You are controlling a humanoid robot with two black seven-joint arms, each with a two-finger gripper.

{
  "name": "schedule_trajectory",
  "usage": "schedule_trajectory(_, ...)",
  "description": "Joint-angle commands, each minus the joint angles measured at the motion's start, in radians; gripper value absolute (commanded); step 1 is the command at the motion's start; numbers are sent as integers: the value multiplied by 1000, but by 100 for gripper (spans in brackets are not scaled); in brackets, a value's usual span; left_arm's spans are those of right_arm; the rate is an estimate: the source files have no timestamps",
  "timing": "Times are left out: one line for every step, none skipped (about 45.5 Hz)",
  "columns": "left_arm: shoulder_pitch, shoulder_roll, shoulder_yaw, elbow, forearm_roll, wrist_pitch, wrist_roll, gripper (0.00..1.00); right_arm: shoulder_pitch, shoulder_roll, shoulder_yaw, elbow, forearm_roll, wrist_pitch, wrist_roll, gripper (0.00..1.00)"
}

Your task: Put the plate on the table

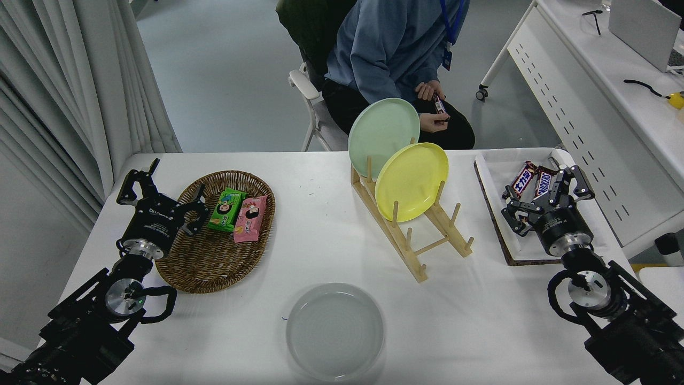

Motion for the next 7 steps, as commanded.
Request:
schedule_trajectory(0,0,0,-1,0,0,0,100,5,0,-29,0,0,3,0,100)
schedule_trajectory(0,0,1,-1,0,0,0,100,5,0,-34,0,0,3,0,100)
schedule_trajectory(0,0,0,1,0,0,0,100,5,0,-37,0,0,3,0,100)
schedule_trajectory(0,0,0,1,0,0,0,100,6,0,-38,0,0,3,0,100)
schedule_trajectory(0,-2,1,1,0,0,0,100,6,0,-40,0,0,3,0,100)
schedule_trajectory(0,0,1,-1,0,0,0,100,6,0,-41,0,0,3,0,100)
schedule_trajectory(0,0,1,1,0,0,0,100,8,0,-41,1,0,3,0,100)
